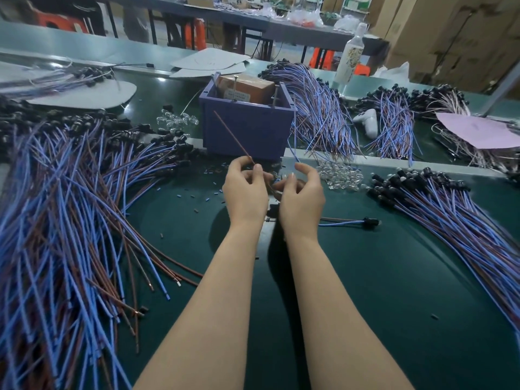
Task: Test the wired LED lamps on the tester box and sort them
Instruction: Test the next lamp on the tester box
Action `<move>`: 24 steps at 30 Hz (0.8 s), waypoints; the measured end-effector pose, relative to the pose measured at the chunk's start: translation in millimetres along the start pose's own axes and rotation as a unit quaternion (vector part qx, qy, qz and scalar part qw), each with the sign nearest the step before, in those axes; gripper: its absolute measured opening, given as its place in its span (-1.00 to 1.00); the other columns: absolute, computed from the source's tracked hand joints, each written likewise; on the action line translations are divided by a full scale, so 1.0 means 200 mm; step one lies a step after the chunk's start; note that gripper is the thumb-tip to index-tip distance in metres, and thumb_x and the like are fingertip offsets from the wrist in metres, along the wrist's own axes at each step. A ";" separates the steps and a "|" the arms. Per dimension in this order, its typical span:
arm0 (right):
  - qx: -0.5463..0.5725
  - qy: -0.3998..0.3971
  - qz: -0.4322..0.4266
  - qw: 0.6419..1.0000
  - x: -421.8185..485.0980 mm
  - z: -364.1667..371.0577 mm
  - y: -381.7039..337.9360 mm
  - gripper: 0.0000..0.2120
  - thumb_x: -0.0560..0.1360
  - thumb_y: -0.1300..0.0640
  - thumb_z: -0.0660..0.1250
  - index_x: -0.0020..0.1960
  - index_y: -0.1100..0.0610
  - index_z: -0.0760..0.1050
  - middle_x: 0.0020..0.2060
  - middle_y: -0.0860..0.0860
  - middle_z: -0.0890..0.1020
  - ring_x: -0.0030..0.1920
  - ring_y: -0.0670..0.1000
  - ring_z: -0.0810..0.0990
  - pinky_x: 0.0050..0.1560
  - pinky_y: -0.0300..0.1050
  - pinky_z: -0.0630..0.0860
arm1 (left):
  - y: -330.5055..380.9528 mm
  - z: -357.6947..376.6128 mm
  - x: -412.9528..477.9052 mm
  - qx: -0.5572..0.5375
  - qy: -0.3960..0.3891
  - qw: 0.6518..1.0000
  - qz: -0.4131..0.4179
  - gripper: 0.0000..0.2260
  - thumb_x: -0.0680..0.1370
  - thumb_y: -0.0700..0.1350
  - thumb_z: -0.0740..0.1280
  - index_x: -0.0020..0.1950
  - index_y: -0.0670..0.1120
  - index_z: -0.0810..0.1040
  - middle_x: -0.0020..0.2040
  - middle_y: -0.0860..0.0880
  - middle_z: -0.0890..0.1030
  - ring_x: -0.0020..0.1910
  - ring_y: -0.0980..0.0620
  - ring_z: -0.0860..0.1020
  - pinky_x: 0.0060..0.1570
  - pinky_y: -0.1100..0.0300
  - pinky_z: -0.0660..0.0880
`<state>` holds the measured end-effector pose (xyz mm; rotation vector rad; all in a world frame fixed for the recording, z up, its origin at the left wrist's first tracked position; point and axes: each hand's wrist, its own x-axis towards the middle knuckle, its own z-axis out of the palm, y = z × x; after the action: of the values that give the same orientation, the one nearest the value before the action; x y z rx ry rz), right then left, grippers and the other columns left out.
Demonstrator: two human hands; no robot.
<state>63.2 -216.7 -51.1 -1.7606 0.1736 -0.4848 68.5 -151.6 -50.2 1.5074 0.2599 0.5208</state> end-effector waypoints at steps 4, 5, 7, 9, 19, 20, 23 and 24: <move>-0.079 -0.011 -0.042 0.996 -0.01 0.00 -0.01 -0.73 0.58 0.24 0.17 0.25 0.15 0.48 -0.18 0.11 0.69 -0.13 0.06 0.62 -0.16 -0.40 0.31 | -0.01 -0.01 0.01 0.023 -0.001 1.000 0.019 -0.75 0.61 -0.18 0.21 0.30 -0.09 0.42 -0.30 0.08 0.60 -0.29 0.22 0.55 -0.14 0.35 0.46; -0.086 -0.017 -0.046 0.995 -0.01 0.00 -0.02 -0.73 0.58 0.24 0.17 0.25 0.16 0.49 -0.15 0.12 0.69 -0.10 0.08 0.63 -0.12 -0.33 0.35 | -0.01 -0.01 0.02 0.024 -0.004 0.999 0.022 -0.74 0.62 -0.19 0.21 0.31 -0.08 0.43 -0.30 0.07 0.60 -0.32 0.24 0.55 -0.14 0.32 0.48; -0.099 -0.026 -0.050 0.993 -0.02 0.00 -0.03 -0.72 0.58 0.24 0.17 0.25 0.16 0.49 -0.10 0.14 0.68 -0.07 0.10 0.63 -0.03 -0.21 0.41 | -0.01 -0.01 0.02 0.033 -0.005 0.999 0.033 -0.73 0.62 -0.19 0.21 0.31 -0.08 0.44 -0.31 0.08 0.59 -0.39 0.29 0.53 -0.23 0.41 0.46; -0.108 -0.032 -0.050 0.992 -0.03 0.01 -0.04 -0.72 0.57 0.25 0.18 0.24 0.17 0.50 -0.07 0.15 0.68 -0.04 0.13 0.62 0.02 -0.13 0.43 | -0.01 0.00 0.02 0.042 -0.005 0.998 0.044 -0.73 0.61 -0.19 0.21 0.32 -0.09 0.45 -0.32 0.09 0.58 -0.41 0.34 0.52 -0.30 0.50 0.41; -0.066 -0.023 -0.006 0.998 -0.04 0.01 -0.05 -0.76 0.55 0.25 0.19 0.17 0.16 0.51 -0.12 0.15 0.66 -0.12 0.12 0.61 -0.02 -0.04 0.49 | 0.01 0.01 -0.03 0.071 0.022 0.989 0.127 -0.71 0.61 -0.18 0.22 0.33 -0.06 0.45 -0.23 -0.05 0.64 -0.32 0.04 0.56 -0.17 0.21 0.51; -0.061 -0.021 -0.001 0.998 -0.04 0.01 -0.05 -0.77 0.55 0.25 0.19 0.16 0.15 0.51 -0.12 0.15 0.66 -0.13 0.11 0.60 -0.02 -0.04 0.50 | 0.01 0.01 -0.04 0.075 0.024 0.988 0.136 -0.71 0.61 -0.18 0.22 0.33 -0.05 0.45 -0.24 -0.03 0.64 -0.32 0.03 0.56 -0.19 0.23 0.49; -0.064 -0.016 0.003 0.998 -0.04 0.01 -0.05 -0.76 0.54 0.26 0.19 0.16 0.15 0.51 -0.13 0.13 0.65 -0.13 0.11 0.60 -0.03 -0.05 0.49 | 0.01 0.01 -0.04 0.074 0.028 0.988 0.136 -0.70 0.60 -0.19 0.22 0.34 -0.07 0.44 -0.26 0.01 0.62 -0.35 0.10 0.54 -0.22 0.37 0.44; -0.067 -0.017 0.001 0.998 -0.03 0.00 -0.05 -0.76 0.54 0.26 0.19 0.17 0.15 0.51 -0.12 0.12 0.65 -0.12 0.11 0.60 -0.03 -0.06 0.48 | 0.01 0.01 -0.03 0.070 0.027 0.989 0.129 -0.70 0.61 -0.19 0.22 0.34 -0.08 0.44 -0.26 0.03 0.61 -0.35 0.14 0.53 -0.22 0.42 0.43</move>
<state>56.1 -211.0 -44.2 -1.8990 0.1874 -0.4496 63.7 -156.0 -49.8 1.6755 0.1469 0.7631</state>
